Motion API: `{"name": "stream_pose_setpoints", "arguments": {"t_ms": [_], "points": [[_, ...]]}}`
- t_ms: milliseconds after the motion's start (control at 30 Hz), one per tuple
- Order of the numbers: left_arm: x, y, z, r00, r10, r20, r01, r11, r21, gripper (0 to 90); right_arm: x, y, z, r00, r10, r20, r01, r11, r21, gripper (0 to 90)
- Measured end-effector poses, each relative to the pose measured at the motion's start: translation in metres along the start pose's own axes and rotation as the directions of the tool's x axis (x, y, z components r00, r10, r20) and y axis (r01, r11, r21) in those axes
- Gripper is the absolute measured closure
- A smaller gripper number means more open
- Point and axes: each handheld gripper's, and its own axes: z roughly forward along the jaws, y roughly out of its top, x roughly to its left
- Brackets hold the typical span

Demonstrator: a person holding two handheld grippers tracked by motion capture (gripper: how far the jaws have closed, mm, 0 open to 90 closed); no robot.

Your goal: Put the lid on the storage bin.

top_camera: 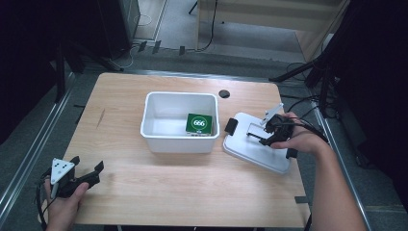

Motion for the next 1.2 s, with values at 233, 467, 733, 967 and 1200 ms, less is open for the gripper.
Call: {"name": "stream_pose_setpoints", "arguments": {"t_ms": [233, 467, 733, 967, 1200], "points": [[-0.001, 0.0, 0.0, 1.0, 0.002, -0.004, -0.002, 1.0, 0.003, 14.7, 0.004, -0.009, 0.008, 0.9998, -0.008, 0.016, 0.008, 0.9995, 0.031, 50.5], [0.0, 0.0, 0.0, 1.0, -0.001, -0.002, 0.001, 1.0, -0.001, 14.7, 0.005, -0.012, 0.011, 1.0, -0.002, 0.001, 0.002, 0.9991, 0.043, 59.5], [0.0, 0.0, 0.001, 1.0, -0.002, -0.002, 0.002, 1.0, -0.001, 14.7, 0.004, -0.011, 0.013, 0.9999, -0.003, 0.011, 0.002, 0.9993, 0.038, 67.7], [0.0, 0.0, 0.0, 1.0, -0.001, -0.002, 0.001, 1.0, 0.0, 14.7, 0.003, -0.007, 0.011, 1.0, 0.001, 0.009, -0.001, 0.9998, 0.019, 71.2], [0.0, 0.0, 0.0, 1.0, -0.001, -0.001, 0.001, 1.0, -0.001, 14.7, 0.004, -0.002, 0.014, 0.9999, -0.013, 0.001, 0.013, 0.9996, 0.024, 72.5]]}}
